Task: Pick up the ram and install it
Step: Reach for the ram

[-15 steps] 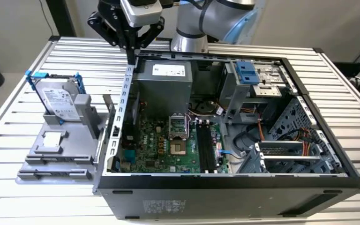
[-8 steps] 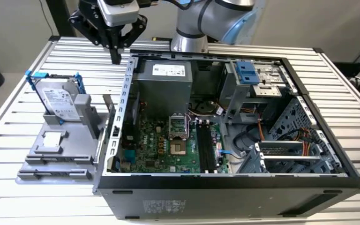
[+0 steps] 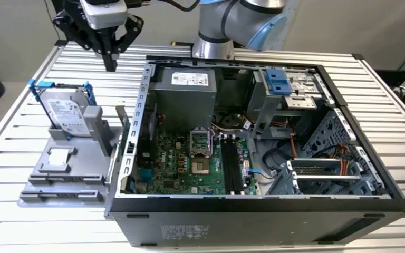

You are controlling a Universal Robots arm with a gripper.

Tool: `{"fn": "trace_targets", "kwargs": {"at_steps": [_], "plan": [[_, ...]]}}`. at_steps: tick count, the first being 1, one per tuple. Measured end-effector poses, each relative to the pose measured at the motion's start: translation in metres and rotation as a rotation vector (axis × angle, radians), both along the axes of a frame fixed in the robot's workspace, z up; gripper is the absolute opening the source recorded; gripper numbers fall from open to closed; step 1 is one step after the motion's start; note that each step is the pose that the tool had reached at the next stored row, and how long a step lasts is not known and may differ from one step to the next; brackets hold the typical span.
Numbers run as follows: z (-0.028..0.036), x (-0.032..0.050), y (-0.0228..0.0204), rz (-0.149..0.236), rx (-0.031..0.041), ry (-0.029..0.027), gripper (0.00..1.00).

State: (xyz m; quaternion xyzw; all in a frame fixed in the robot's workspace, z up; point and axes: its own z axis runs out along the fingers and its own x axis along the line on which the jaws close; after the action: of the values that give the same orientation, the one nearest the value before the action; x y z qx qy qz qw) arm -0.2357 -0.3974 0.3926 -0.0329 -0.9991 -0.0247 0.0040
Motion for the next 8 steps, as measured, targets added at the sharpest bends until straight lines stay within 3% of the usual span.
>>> {"fn": "trace_targets", "kwargs": {"at_steps": [8], "plan": [[-0.0001, -0.0344, 0.0006, 0.0, 0.0, 0.0002, 0.0]]}}
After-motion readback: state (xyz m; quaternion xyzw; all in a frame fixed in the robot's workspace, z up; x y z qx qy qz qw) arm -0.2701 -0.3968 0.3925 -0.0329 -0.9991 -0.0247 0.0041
